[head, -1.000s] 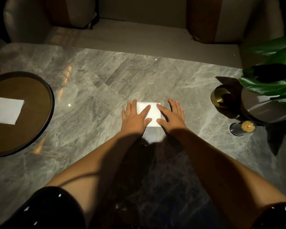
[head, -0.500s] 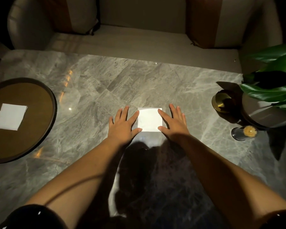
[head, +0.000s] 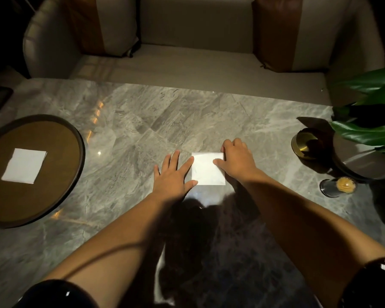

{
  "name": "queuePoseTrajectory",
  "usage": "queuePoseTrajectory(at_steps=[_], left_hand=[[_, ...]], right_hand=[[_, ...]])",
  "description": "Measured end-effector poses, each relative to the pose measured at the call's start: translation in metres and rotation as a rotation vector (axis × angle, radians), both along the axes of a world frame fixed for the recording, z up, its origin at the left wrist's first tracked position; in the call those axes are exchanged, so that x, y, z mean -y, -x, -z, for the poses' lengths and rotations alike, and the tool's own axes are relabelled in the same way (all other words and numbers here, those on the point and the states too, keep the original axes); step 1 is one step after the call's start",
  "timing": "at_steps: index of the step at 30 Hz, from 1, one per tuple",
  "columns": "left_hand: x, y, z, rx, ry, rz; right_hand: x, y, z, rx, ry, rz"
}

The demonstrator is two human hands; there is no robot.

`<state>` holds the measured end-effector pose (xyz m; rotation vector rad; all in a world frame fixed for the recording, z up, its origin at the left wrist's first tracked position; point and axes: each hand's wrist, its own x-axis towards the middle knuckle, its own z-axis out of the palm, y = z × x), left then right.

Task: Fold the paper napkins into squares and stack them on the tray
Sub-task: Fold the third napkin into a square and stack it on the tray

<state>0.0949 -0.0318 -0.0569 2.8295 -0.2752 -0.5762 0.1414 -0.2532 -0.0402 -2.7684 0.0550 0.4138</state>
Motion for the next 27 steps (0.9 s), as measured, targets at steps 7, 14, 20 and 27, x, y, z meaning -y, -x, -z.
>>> queuePoseTrajectory(at_steps=[7,14,20,27], left_hand=[[0.000,-0.001,0.003,-0.003,0.007,-0.007],[0.000,-0.002,0.006,0.008,0.027,-0.013],[0.000,-0.008,0.006,-0.028,0.158,-0.106],[-0.011,-0.014,-0.026,-0.371,1.267,-0.873]], right_hand=[[-0.012,0.008,-0.003,-0.045,-0.316,0.154],[-0.020,0.028,0.009,-0.089,-0.390,0.437],[-0.018,0.030,0.005,-0.030,-0.504,0.491],[-0.034,0.040,-0.035,-0.125,-0.946,0.468]])
